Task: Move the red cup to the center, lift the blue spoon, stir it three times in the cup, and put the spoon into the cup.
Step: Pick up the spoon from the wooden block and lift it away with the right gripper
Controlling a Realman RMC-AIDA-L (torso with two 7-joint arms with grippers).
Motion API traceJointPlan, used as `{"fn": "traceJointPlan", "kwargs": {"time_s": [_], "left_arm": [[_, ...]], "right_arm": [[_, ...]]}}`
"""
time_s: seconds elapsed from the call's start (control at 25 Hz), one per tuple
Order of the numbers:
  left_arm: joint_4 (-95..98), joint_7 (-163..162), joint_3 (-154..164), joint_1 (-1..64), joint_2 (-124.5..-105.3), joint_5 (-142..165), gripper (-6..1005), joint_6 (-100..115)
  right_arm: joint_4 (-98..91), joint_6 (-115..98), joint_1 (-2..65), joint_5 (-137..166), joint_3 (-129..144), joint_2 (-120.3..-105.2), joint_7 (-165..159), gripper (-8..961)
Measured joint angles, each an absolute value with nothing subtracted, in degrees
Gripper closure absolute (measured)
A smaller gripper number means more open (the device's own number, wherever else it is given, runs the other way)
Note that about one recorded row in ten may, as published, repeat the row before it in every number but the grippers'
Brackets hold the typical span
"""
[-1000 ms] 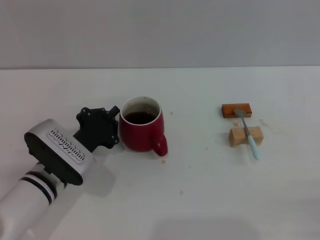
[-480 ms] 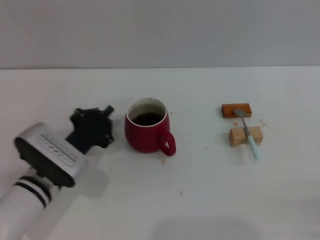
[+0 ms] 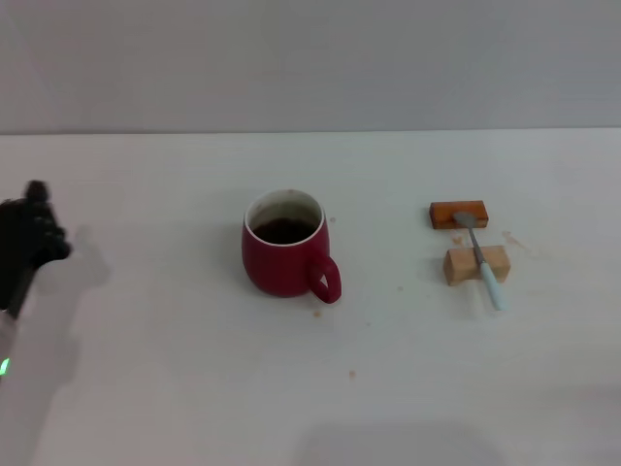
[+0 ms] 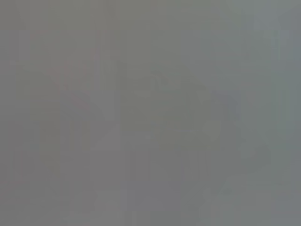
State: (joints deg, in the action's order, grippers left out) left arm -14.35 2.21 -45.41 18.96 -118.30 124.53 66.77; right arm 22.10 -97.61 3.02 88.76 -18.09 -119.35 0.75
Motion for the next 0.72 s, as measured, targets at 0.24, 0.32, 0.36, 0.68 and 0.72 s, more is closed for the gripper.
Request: {"fn": "traceJointPlan", "kwargs": {"time_s": [0.24,0.32,0.36,0.68,0.72], "left_arm": [[-12.02,2.23,-46.83,16.97,-118.33,124.91,987,68.86],[-11.83,2.27,-46.99,16.66,-118.4,124.83,977,69.21],[-11.92,2.28,-47.59,15.98,-118.51,124.6,972,69.78],[-12.53,1.79,-48.54,15.11,-118.57,124.49,834,70.61],[-12.53,1.77,-48.55,15.14,-118.56,124.48,817,70.56]], "right_arm": [[22.08,-98.87,3.7,88.76,-14.6,-119.35,0.79,344],[21.98,-98.99,4.44,88.77,-12.2,-119.3,0.78,345],[21.98,-98.99,4.44,88.77,-12.2,-119.3,0.78,345],[22.51,-96.47,7.66,88.77,-6.41,-119.38,0.41,344],[23.18,-94.73,8.69,88.77,-5.02,-119.4,0.38,344]]}}
